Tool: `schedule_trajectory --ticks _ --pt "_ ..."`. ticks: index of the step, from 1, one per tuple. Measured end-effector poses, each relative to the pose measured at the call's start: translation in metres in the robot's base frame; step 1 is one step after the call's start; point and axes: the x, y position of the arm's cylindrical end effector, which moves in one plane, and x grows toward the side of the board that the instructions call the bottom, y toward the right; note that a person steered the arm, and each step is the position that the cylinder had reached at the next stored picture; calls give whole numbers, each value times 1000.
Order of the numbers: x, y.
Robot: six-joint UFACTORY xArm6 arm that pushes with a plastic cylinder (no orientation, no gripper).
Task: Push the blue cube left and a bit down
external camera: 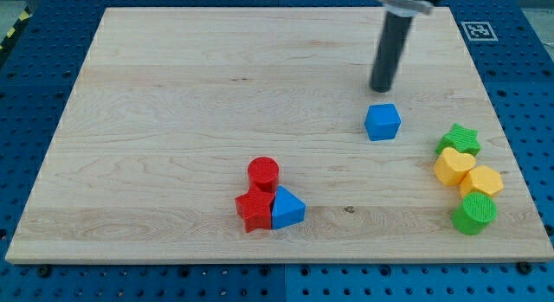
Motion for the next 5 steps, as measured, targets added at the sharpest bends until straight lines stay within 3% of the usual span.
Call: schedule_trajectory --ticks 2,5 --pt "41 29" --pt "45 8"
